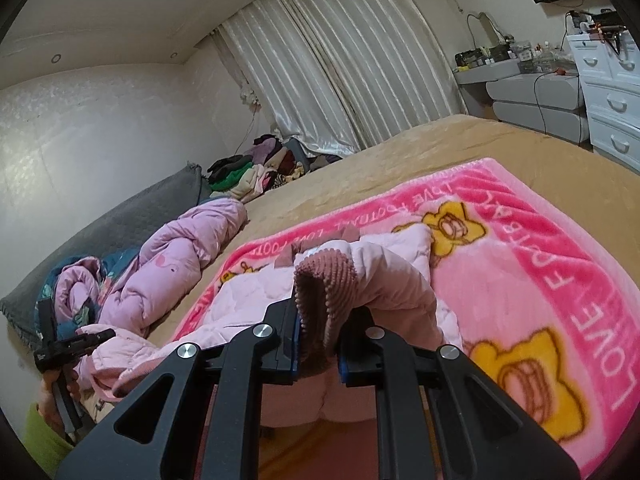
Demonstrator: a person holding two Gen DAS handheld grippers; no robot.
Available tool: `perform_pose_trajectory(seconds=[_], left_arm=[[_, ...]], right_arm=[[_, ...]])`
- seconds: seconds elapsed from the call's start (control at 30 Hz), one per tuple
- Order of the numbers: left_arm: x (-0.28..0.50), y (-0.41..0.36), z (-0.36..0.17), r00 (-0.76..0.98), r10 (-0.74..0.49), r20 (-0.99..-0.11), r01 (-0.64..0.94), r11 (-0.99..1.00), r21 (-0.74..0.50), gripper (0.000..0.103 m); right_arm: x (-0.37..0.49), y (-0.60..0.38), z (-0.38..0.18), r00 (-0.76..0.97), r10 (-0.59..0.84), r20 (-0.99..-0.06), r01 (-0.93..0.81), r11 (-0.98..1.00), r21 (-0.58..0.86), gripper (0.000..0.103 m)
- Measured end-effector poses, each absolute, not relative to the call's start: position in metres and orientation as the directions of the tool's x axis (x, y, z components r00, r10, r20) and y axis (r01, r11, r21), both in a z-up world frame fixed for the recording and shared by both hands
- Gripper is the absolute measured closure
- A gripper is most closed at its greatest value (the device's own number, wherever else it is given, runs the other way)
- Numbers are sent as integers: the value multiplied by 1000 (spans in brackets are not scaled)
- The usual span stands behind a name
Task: Fold large clothes
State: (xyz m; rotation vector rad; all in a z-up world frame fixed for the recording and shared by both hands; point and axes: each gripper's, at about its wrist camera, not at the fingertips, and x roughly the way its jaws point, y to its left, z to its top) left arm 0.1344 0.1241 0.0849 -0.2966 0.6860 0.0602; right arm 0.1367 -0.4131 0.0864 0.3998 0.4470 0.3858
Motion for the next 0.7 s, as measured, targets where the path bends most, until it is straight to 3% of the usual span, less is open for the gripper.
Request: perform_pose_trajectory(seconds=[0.37, 0.7], left_arm=[[180, 122, 102, 790, -4, -613, -147, 970, -196, 93], [226, 122, 105, 792, 22, -610, -145, 978, -153, 92]], right_arm=[[184, -413, 103, 867, 394, -304, -246, 871, 426, 91], [240, -409, 101, 881, 339, -331, -196, 897, 397, 91]])
